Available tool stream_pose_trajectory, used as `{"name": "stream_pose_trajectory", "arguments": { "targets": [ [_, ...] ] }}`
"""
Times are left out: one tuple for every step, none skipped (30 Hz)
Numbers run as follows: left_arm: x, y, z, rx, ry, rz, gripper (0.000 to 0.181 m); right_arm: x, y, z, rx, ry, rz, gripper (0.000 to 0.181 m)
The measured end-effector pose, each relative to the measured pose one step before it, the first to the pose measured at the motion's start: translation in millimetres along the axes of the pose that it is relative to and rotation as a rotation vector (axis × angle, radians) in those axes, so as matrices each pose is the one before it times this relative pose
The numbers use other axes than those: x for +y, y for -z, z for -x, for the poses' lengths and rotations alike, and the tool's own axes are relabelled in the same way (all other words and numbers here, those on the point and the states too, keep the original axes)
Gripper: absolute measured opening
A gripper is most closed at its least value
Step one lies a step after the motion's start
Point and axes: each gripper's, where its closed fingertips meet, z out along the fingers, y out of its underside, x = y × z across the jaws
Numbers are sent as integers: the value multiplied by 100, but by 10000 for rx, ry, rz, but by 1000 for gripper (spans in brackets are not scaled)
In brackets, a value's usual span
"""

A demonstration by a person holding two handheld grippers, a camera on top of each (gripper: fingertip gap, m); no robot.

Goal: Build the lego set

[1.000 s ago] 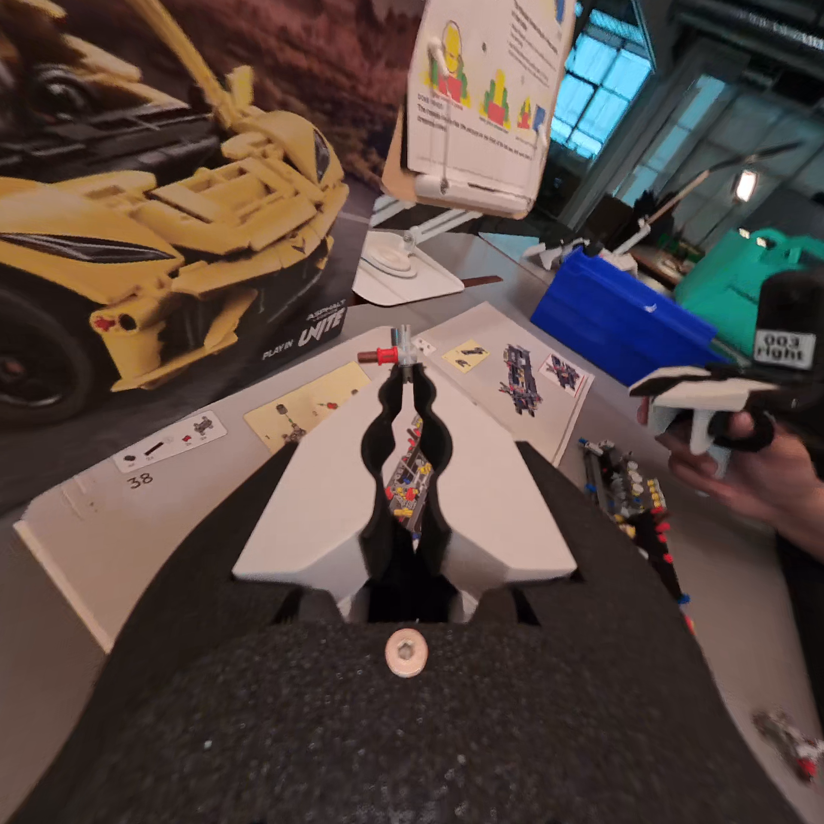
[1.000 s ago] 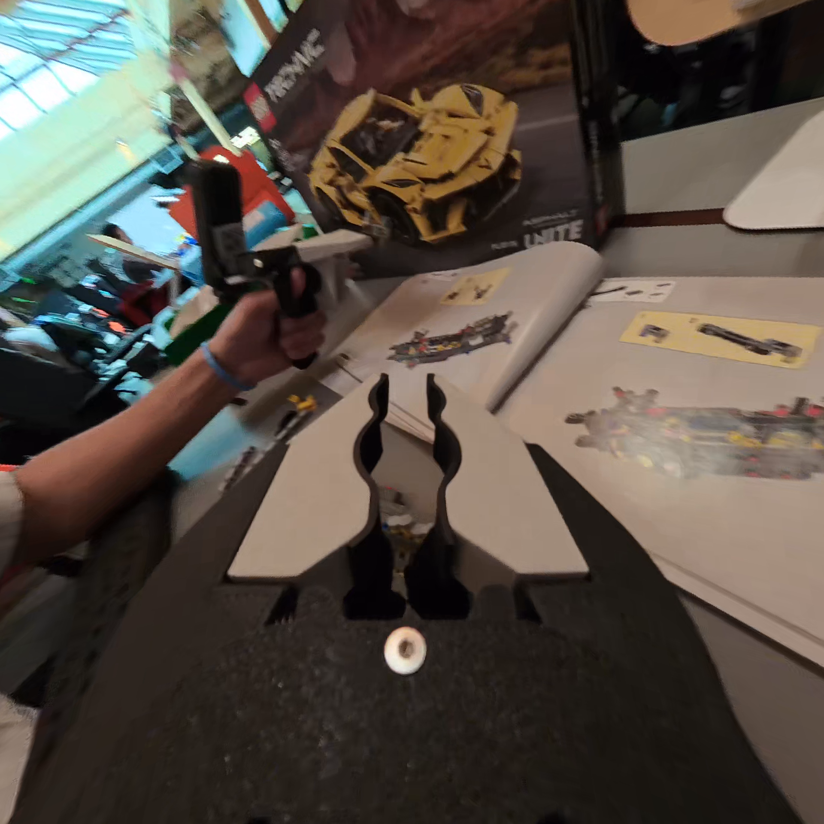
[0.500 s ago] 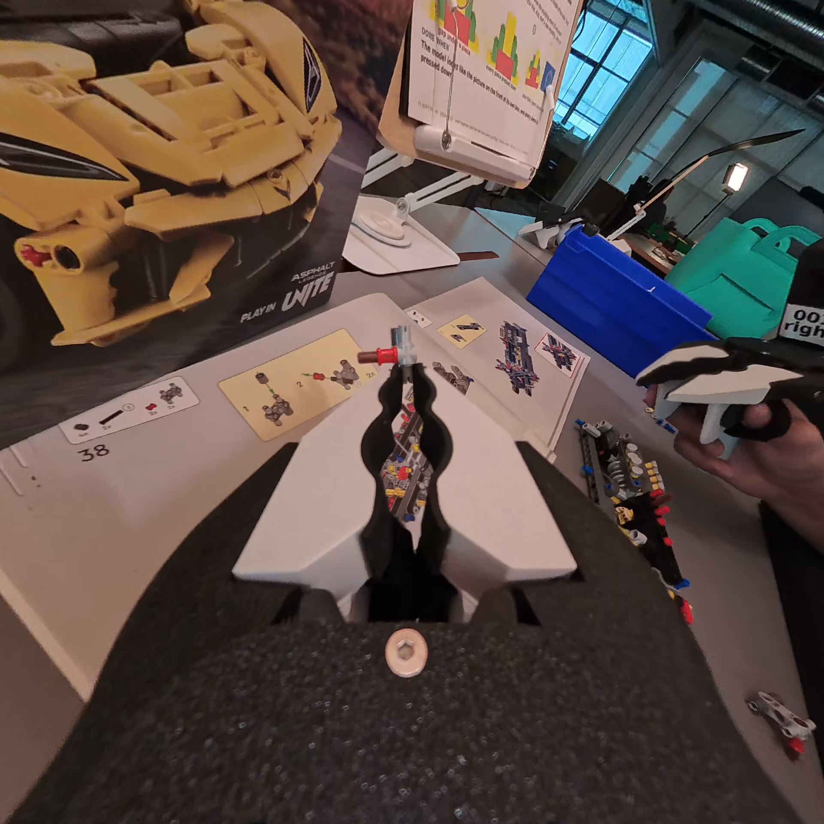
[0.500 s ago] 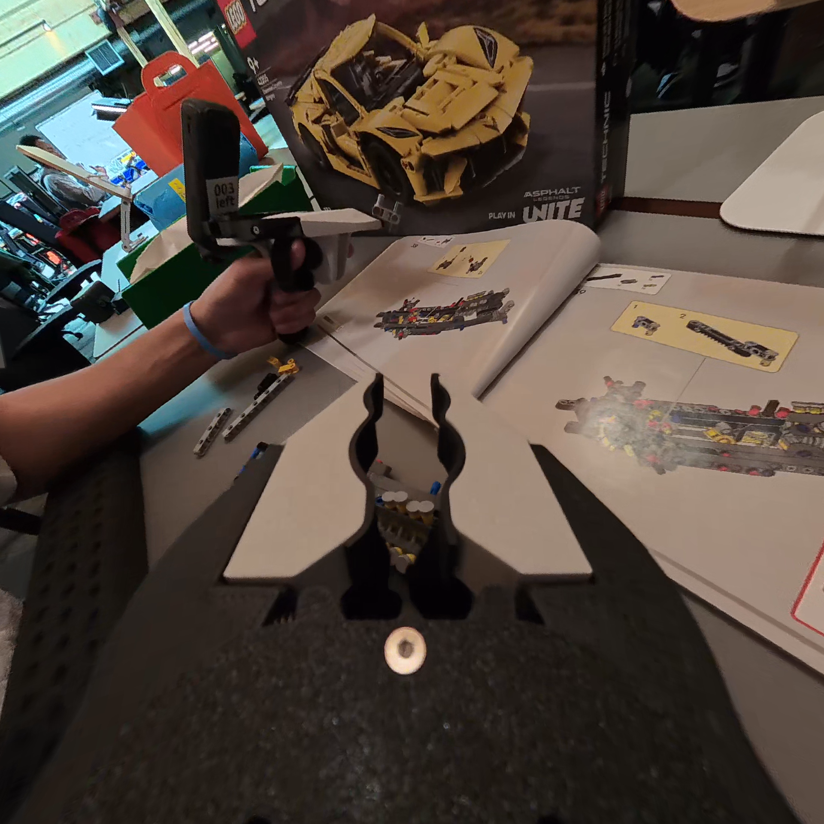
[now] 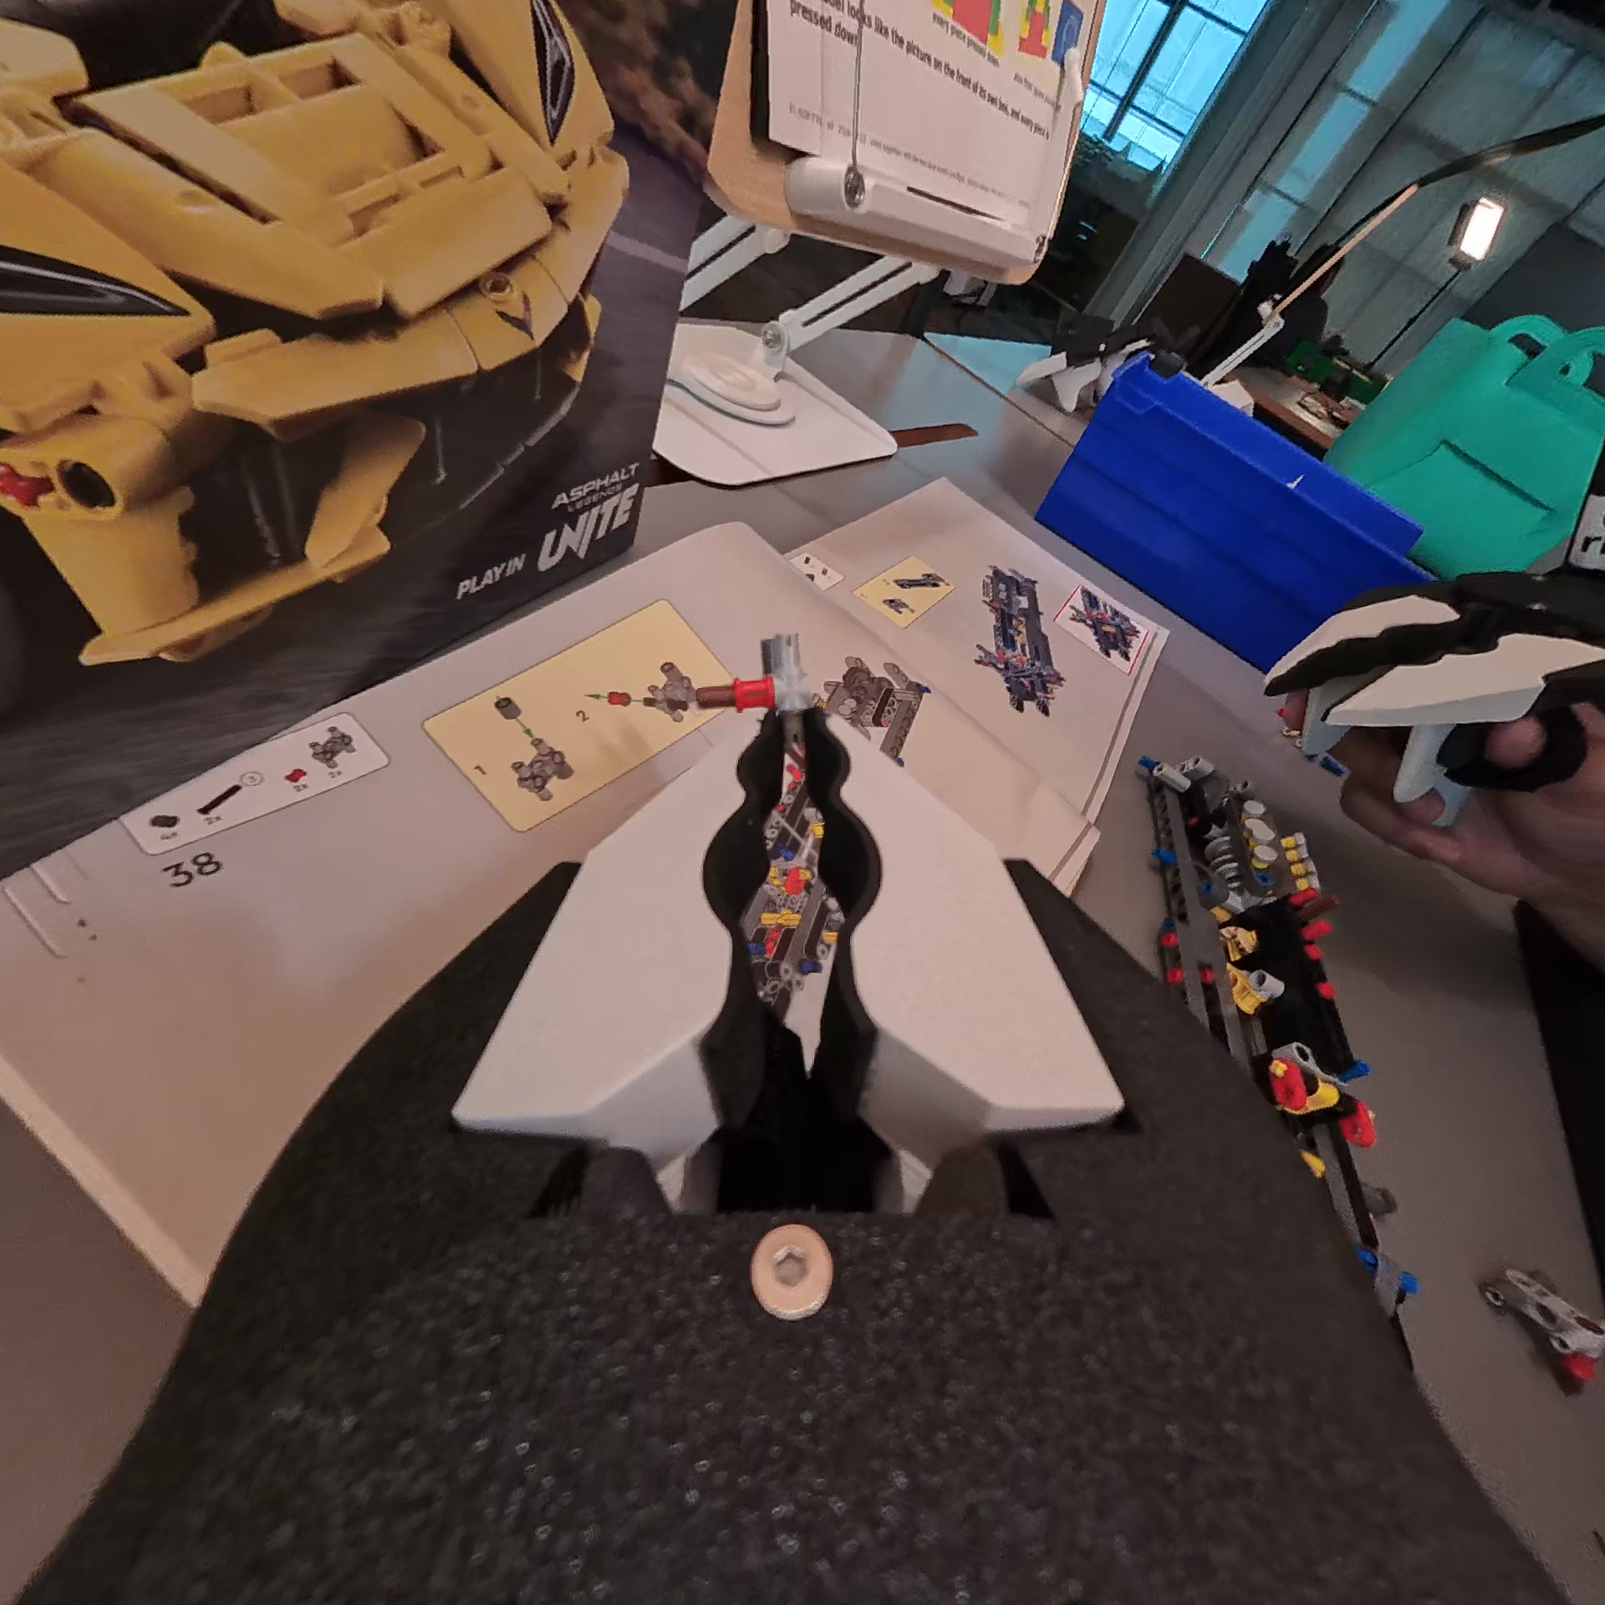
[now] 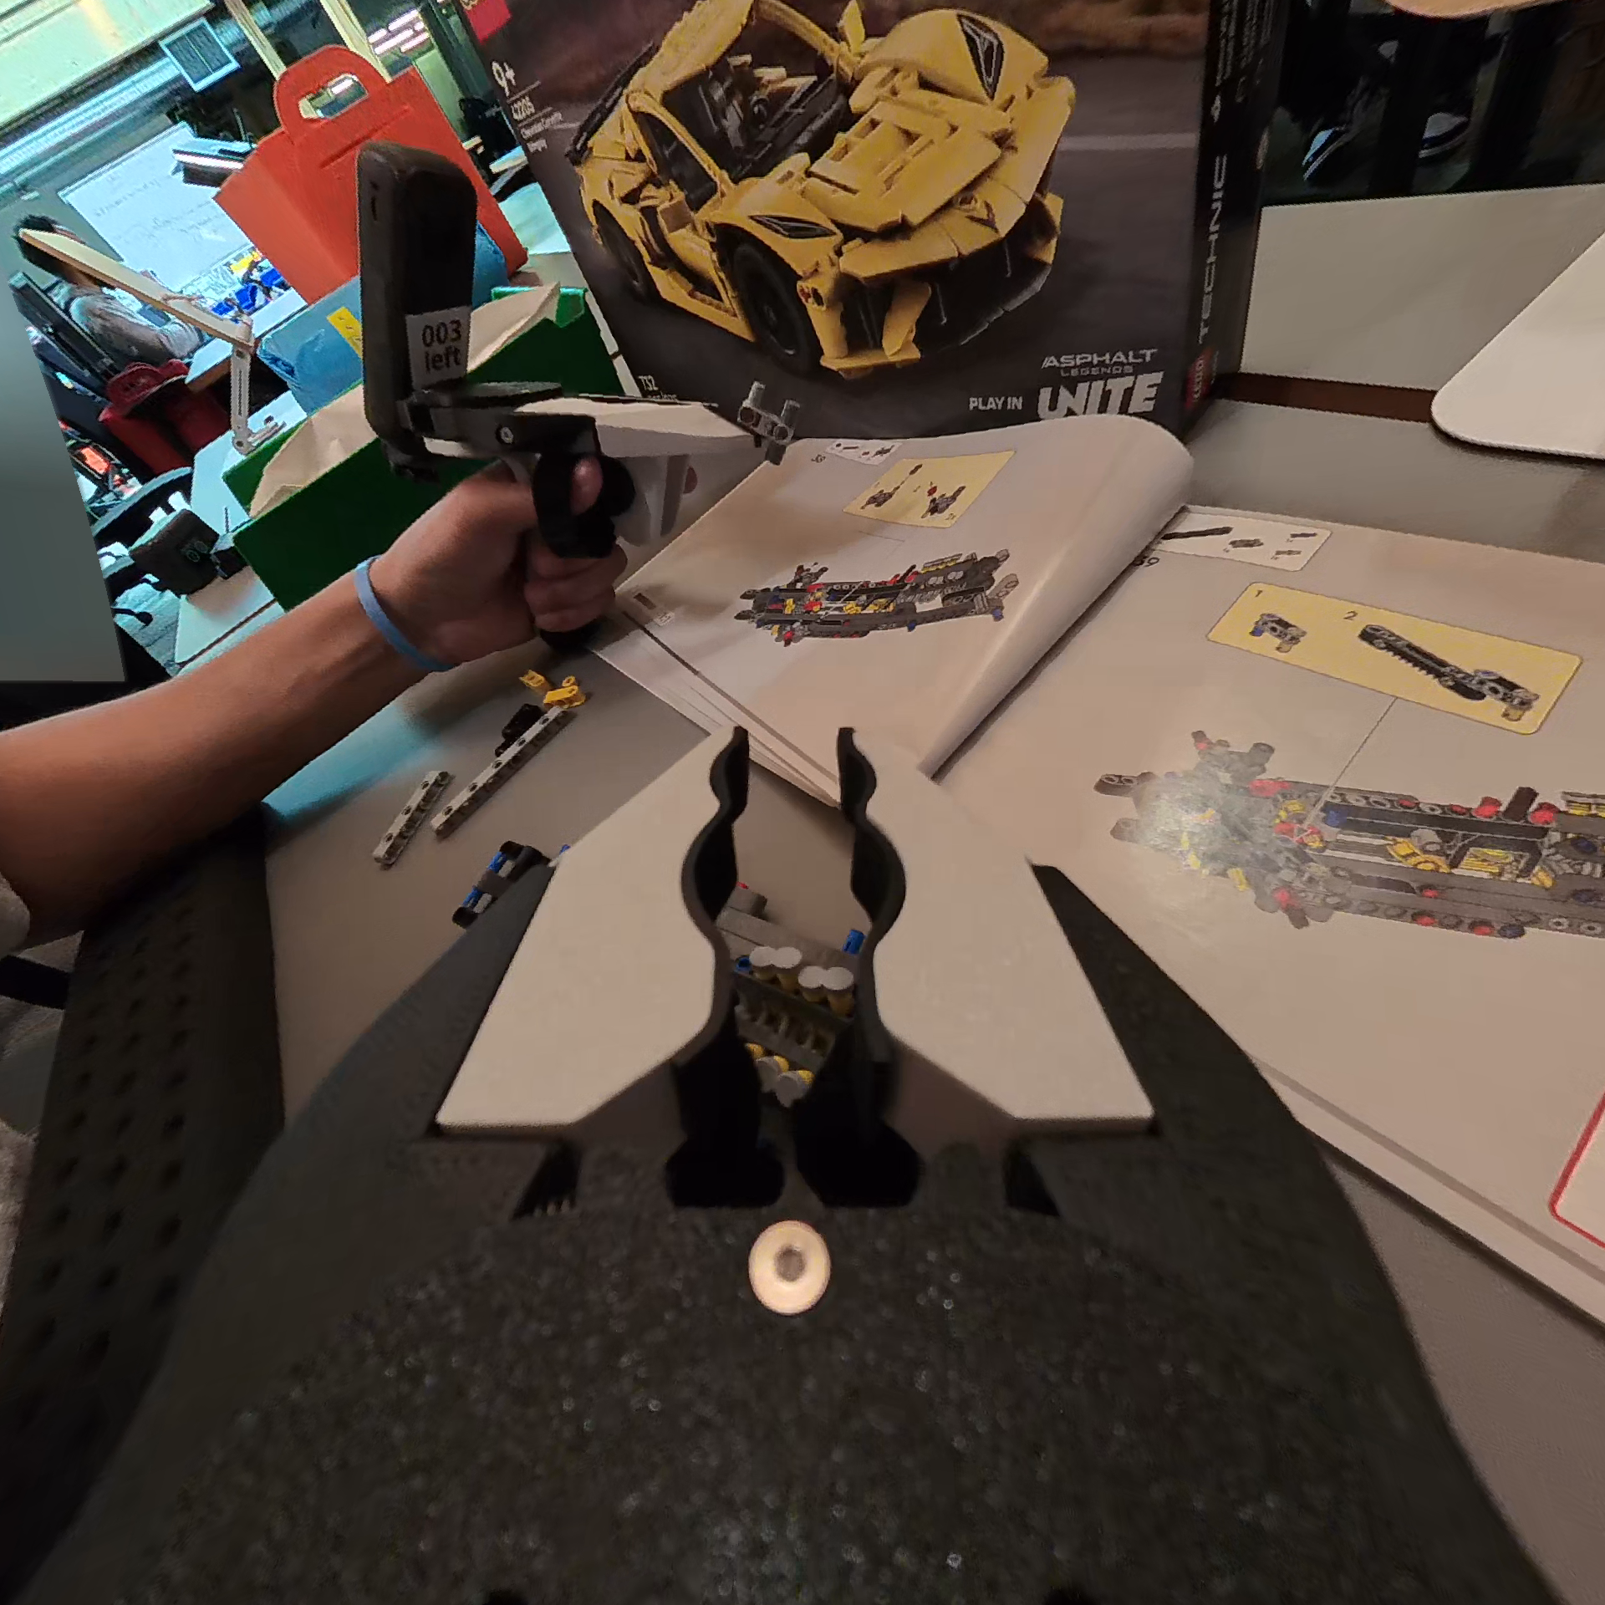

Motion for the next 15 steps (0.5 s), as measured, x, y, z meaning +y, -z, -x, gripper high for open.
{"name": "stream_pose_trajectory", "arguments": {
  "targets": [
    [-18,-38,-91,18,-1,-10,3,36,-43,61,-50,-31,16,19],
    [-2,-41,-73,-5,-20,3,3,51,-43,45,-38,-38,21,19],
    [29,-43,-50,-13,-57,25,3,46,-40,40,-35,-32,14,18],
    [35,-23,-53,-13,-66,32,3,44,-42,55,-29,-13,19,18],
    [0,-14,-3,-40,-59,7,3,56,-47,23,-14,7,31,18],
    [-13,-2,-9,-25,-38,-6,3,86,-55,0,9,28,41,18],
    [-1,-3,-16,-4,-13,8,3,71,-38,-5,19,41,36,18],
    [7,2,15,-15,-13,10,3,42,-20,3,9,28,21,18],
    [-1,5,36,-24,-18,13,3,0,4,33,-8,11,-2,18],
    [8,3,19,-16,-4,13,3,-27,0,21,-6,12,-11,18],
    [-29,-7,9,-13,8,-14,3,6,-17,-15,17,21,3,18],
    [-45,-15,-42,6,6,-34,3,76,-56,-36,28,34,25,18],
    [-13,-24,-86,21,0,-14,3,127,-75,14,2,24,54,17],
    [-23,-26,-94,12,-17,5,2,111,-74,79,-26,8,56,17],
    [-51,-19,-145,8,-37,-6,3,54,-58,134,-34,21,31,17]
  ]
}}
